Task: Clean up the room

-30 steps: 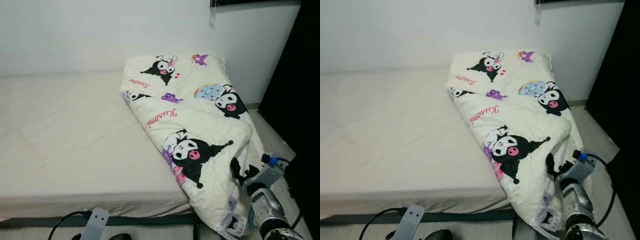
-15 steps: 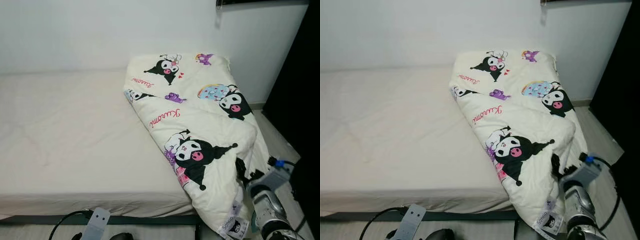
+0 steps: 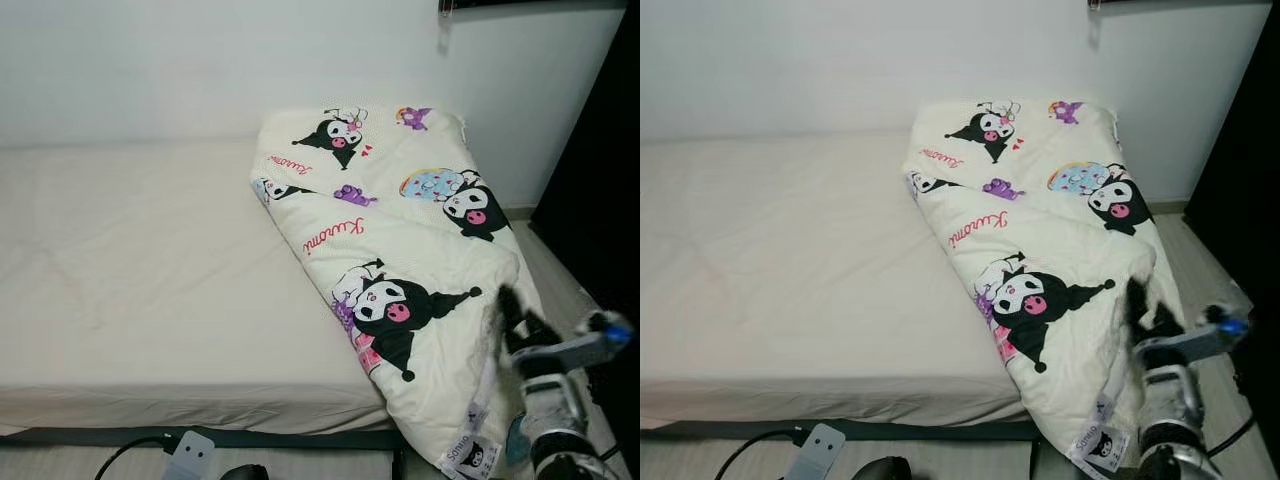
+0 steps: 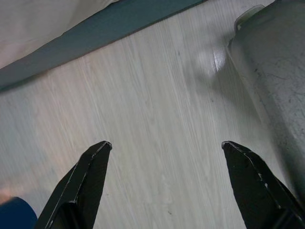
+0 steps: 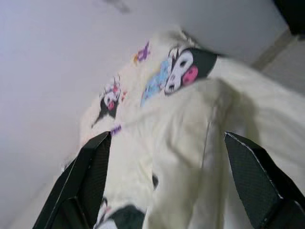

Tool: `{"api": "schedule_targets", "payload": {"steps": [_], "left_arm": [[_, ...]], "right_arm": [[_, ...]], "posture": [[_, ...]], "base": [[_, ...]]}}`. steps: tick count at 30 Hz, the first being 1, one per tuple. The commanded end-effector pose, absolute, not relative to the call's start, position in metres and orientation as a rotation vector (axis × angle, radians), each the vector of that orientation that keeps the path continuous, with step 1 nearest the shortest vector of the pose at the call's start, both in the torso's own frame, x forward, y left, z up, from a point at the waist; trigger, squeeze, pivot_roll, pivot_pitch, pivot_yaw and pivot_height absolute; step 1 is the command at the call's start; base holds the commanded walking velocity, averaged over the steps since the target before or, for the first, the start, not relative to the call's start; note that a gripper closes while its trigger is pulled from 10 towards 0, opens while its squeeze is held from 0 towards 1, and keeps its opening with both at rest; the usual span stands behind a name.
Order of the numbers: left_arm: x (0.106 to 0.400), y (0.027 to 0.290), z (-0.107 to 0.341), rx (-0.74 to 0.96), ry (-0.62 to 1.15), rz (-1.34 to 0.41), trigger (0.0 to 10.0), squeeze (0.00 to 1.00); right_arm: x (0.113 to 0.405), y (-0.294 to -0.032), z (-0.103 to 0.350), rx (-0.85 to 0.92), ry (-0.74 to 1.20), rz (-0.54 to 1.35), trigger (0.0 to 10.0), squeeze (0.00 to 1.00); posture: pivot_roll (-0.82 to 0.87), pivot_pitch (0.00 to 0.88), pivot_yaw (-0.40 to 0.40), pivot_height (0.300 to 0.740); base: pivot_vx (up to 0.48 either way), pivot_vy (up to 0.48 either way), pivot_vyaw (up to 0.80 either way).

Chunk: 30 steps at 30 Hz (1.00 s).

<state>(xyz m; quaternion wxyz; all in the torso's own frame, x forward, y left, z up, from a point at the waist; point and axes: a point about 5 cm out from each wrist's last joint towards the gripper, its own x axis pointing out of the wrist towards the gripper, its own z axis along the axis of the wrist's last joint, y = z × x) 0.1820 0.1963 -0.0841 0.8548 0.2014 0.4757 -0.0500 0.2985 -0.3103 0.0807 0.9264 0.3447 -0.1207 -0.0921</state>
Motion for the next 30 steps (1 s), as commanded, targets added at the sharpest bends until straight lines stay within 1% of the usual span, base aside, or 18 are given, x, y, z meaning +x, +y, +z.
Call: {"api": "schedule_targets", "payload": {"steps": [1,5,7,9,14,16,17,18,19,20,25,28,29,30], "left_arm": [[0.172,0.194,-0.090,0.418,1.046,-0.141,10.0,0.00],[0.170,0.195,-0.090,0.425,1.048,-0.147,10.0,0.00],[0.167,0.196,-0.091,0.431,1.054,-0.151,10.0,0.00],[0.166,0.197,-0.091,0.433,1.056,-0.151,10.0,0.00],[0.160,0.202,-0.093,0.463,1.066,-0.167,10.0,0.00],[0.157,0.204,-0.094,0.473,1.071,-0.171,10.0,0.00],[0.157,0.204,-0.094,0.473,1.071,-0.171,10.0,0.00],[0.156,0.206,-0.094,0.478,1.073,-0.172,10.0,0.00],[0.155,0.208,-0.094,0.486,1.076,-0.175,10.0,0.00],[0.155,0.208,-0.094,0.486,1.076,-0.175,10.0,0.00],[0.154,0.212,-0.093,0.510,1.074,-0.189,10.0,0.00],[0.155,0.214,-0.093,0.518,1.073,-0.192,10.0,0.00],[0.155,0.215,-0.092,0.522,1.072,-0.193,10.0,0.00],[0.155,0.215,-0.092,0.522,1.072,-0.193,10.0,0.00]], "right_arm": [[0.296,-0.308,0.075,0.736,-0.236,-0.191,10.0,0.00],[0.296,-0.305,0.070,0.662,-0.153,-0.191,10.0,0.00],[0.299,-0.296,0.063,0.617,-0.068,-0.193,10.0,0.00],[0.299,-0.294,0.061,0.615,-0.053,-0.192,10.0,0.00],[0.305,-0.280,0.059,0.560,0.003,-0.135,10.0,0.00],[0.305,-0.279,0.055,0.492,0.077,-0.157,10.0,0.00],[0.305,-0.279,0.055,0.492,0.077,-0.157,10.0,0.00],[0.303,-0.282,0.050,0.453,0.139,-0.209,10.0,0.00],[0.298,-0.290,0.043,0.414,0.210,-0.300,10.0,0.00],[0.298,-0.290,0.043,0.414,0.210,-0.300,10.0,0.00],[0.287,-0.306,0.039,0.404,0.215,-0.428,10.0,0.00],[0.285,-0.307,0.039,0.423,0.199,-0.440,10.0,0.00],[0.285,-0.307,0.039,0.429,0.192,-0.440,10.0,0.64],[0.285,-0.307,0.039,0.429,0.192,-0.440,10.0,0.64]], "posture": [[-0.13,0.109,0.075,0.600],[-0.13,0.121,0.077,0.600],[-0.13,0.135,0.083,0.600],[-0.13,0.135,0.083,0.600],[-0.11,0.170,0.091,0.600],[-0.11,0.177,0.092,0.600],[-0.11,0.177,0.092,0.600],[-0.10,0.184,0.093,0.600],[-0.10,0.188,0.097,0.600],[-0.10,0.188,0.097,0.600],[-0.09,0.191,0.112,0.600],[-0.08,0.193,0.121,0.600],[-0.08,0.194,0.123,0.600],[-0.08,0.194,0.123,0.600]], "base": [[0.000,0.000,0.00],[0.000,0.000,0.00],[0.000,0.000,0.00],[0.000,0.000,0.00],[0.000,0.000,0.00],[0.000,0.000,0.00],[0.000,0.000,0.00],[0.000,0.000,0.00],[0.000,0.000,0.00],[0.000,0.000,0.00],[0.000,0.000,0.00],[0.000,0.000,0.00],[0.000,0.000,0.00],[0.000,0.000,0.00]]}}
